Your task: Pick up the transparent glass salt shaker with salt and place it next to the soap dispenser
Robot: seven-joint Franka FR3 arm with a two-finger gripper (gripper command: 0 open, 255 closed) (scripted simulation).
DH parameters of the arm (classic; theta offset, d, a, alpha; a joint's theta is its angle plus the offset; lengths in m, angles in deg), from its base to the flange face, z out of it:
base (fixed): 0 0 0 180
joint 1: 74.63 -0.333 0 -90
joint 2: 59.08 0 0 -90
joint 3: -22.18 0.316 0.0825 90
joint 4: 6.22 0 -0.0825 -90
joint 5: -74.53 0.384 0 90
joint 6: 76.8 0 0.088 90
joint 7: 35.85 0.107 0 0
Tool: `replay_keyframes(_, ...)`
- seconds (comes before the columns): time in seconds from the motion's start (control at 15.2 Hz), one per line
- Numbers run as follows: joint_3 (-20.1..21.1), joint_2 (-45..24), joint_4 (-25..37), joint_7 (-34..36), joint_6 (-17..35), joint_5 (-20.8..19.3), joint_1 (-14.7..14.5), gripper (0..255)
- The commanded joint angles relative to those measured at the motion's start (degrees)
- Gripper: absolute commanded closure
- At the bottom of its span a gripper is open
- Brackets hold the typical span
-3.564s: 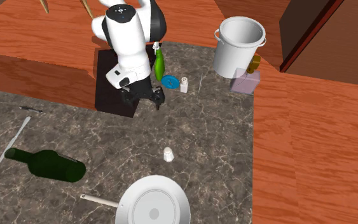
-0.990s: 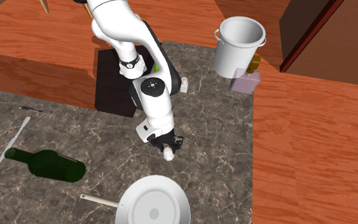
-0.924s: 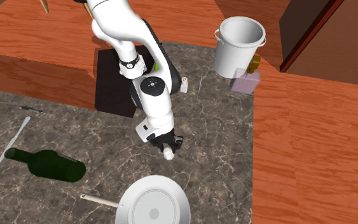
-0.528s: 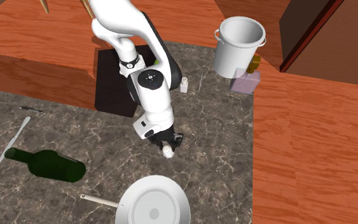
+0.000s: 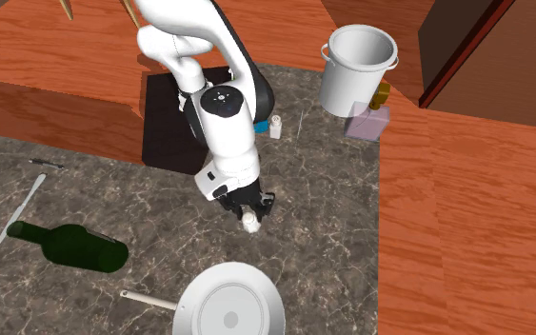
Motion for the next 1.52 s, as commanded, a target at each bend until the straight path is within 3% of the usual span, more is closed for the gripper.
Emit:
replay_keyframes(0.0,0.1,0.5,1.0,-0.3,-1.5,0.4,0.1,255)
replay_keyframes(1.45,0.6,4.6,13.0,-2.4,-17.4,2.9,0.3,255)
